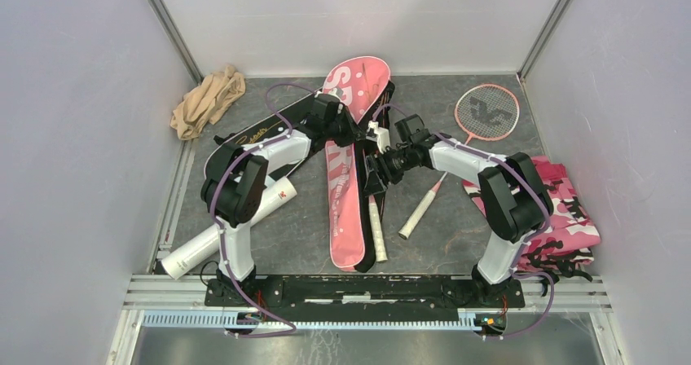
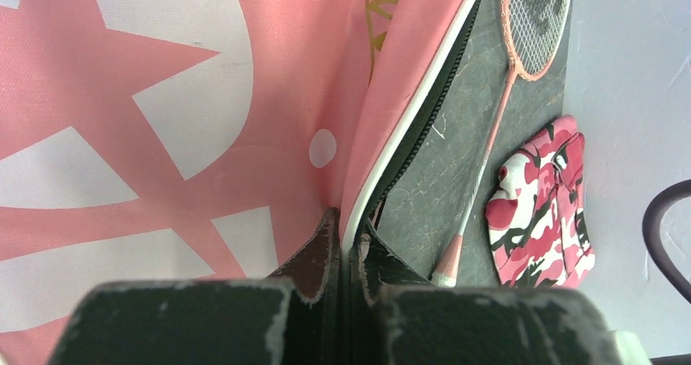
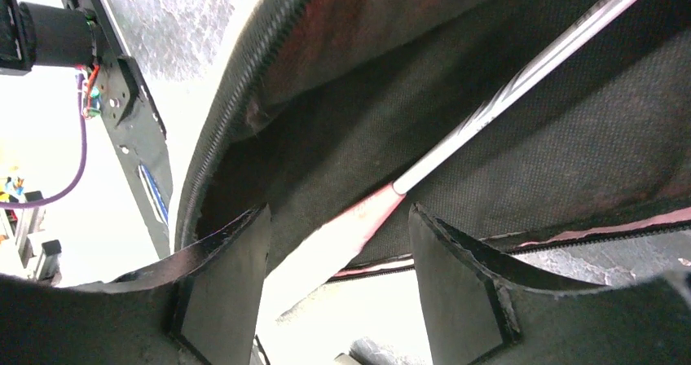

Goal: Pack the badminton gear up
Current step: Place the racket in the racket bag.

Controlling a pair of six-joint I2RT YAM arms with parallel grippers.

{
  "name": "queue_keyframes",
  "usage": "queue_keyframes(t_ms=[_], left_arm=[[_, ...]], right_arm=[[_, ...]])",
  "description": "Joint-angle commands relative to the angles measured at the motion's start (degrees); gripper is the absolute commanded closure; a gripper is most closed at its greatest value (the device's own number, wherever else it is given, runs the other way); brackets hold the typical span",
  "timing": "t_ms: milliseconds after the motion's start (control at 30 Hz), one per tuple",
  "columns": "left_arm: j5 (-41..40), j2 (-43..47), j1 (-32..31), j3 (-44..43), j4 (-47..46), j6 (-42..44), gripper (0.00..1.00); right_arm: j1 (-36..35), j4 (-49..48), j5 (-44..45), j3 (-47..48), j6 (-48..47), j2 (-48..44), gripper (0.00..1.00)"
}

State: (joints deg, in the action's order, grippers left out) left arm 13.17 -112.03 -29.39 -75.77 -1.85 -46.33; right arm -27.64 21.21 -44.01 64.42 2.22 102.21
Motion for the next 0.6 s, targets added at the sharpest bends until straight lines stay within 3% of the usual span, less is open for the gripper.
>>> queue_keyframes(t_ms=[0, 367, 467, 567], left_arm=[[1.83, 2.68, 0.62, 0.03, -3.06, -3.33, 0.98], [2.39, 2.73, 0.64, 0.82, -4.3, -3.6, 0.98], [2.35, 2.43, 0.65, 0.93, -4.47, -3.64, 0.98], [2.35, 2.34, 0.58, 1.26, -4.82, -3.89, 0.98]], right_arm=[[0.0, 1.32, -0.65, -1.17, -4.28, -0.88, 0.32], [-0.33, -3.59, -7.82, -6.48, -4.89, 1.36, 0.4], [-0.7, -5.73, -8.93, -6.67, -3.55, 1.96, 0.49], [-0.7, -7.81, -9.03, -6.51, -2.31, 2.16, 0.66]])
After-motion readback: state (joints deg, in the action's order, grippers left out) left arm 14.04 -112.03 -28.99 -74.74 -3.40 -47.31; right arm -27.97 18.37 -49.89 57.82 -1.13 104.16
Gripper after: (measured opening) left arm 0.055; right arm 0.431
